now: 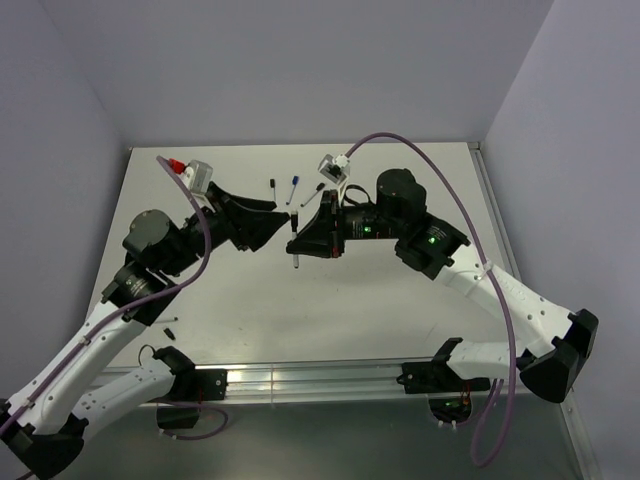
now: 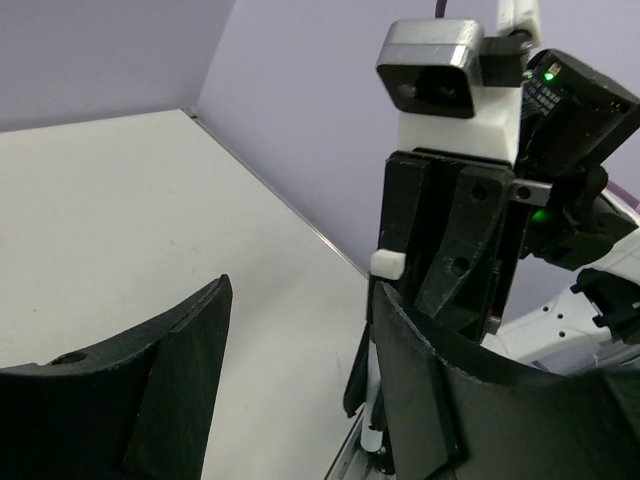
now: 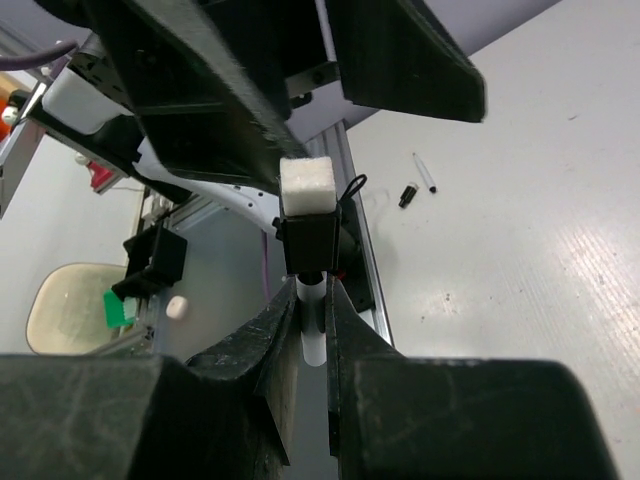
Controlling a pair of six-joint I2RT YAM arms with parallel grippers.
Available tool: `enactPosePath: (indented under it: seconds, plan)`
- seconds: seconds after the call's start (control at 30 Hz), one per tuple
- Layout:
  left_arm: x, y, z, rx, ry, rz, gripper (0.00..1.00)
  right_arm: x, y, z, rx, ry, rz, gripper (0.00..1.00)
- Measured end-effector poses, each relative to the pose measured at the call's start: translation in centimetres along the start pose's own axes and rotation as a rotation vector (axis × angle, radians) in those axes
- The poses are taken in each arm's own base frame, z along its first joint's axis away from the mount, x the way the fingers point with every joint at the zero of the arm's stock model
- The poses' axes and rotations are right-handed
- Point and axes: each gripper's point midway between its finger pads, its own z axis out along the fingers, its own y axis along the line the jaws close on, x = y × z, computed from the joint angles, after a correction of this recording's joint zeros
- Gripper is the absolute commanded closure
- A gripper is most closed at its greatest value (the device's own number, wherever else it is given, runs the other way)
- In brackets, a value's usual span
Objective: Insert the pens into the pen caps
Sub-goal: Press the pen cap onto the pen.
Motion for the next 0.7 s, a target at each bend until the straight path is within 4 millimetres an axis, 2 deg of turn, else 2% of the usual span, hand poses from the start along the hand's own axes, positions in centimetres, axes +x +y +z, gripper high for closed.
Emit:
enactPosePath:
  seconds: [0.13,0.27,0.5,0.7]
  plan:
    - [0.5,0.6,0.6,0.029,0.042,-0.002,0.38,0.0,0.1,0.0,-0.009,0.001,-0.003,1.0]
    - [0.8,0.1,0.6,0.082,0.069,-0.006,0.38,0.1,0.7,0.2,-0.037,0.009,-0.009,1.0]
    - [-1.0,-0.2,-0.1,0.102,0.019,0.01,0.36,0.0,0.7,0.3,-0.035,0.003,-0.014,1.0]
    - [-2.8,-2.8,-1.4,0.21,-0.034,0.042,0.34,-0.1,0.2,0.4,-0.013,-0.004,-0.009,1.0]
